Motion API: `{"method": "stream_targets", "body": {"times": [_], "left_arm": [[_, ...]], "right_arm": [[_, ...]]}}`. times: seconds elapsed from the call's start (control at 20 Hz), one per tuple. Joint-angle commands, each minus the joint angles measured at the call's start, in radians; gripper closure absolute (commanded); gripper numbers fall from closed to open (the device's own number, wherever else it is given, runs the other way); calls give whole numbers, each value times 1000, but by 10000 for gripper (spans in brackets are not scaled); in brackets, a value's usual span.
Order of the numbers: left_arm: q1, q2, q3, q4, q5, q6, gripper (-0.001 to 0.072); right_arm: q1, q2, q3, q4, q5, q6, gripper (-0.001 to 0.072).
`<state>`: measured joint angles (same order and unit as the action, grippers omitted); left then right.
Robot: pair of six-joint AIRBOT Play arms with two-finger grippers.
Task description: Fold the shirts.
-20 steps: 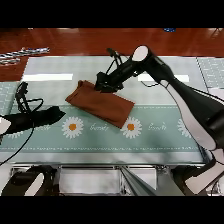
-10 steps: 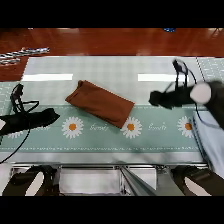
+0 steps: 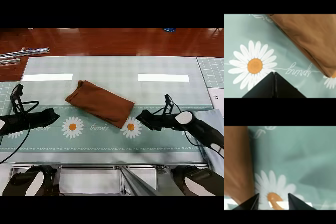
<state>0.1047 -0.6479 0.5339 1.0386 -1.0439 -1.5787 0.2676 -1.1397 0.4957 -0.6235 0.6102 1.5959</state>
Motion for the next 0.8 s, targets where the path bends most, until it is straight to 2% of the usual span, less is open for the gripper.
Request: {"method": "stream_targets", "body": {"times": [0.0,0.1,0.3,0.35,0.45,0.5,0.65,0.75], "left_arm": [[0,0,0,-15,1,-1,694],[0,0,0,-19,5,-1,694],[0,0,0,-27,6,-1,694],[0,0,0,-29,8,-1,694],[0,0,0,-31,15,-1,694],[0,0,0,-31,16,-1,694],[0,0,0,-30,16,-1,694],[0,0,0,-30,16,-1,694]], "right_arm": [[5,-184,100,260,72,-222,300],[11,-285,178,272,131,-237,300],[75,-417,307,305,146,-240,301],[95,-442,343,307,146,-240,325],[132,-472,419,307,151,-264,595],[145,-472,461,307,154,-313,689],[153,-471,665,194,243,-289,689],[153,-471,863,-4,322,-169,690]]}}
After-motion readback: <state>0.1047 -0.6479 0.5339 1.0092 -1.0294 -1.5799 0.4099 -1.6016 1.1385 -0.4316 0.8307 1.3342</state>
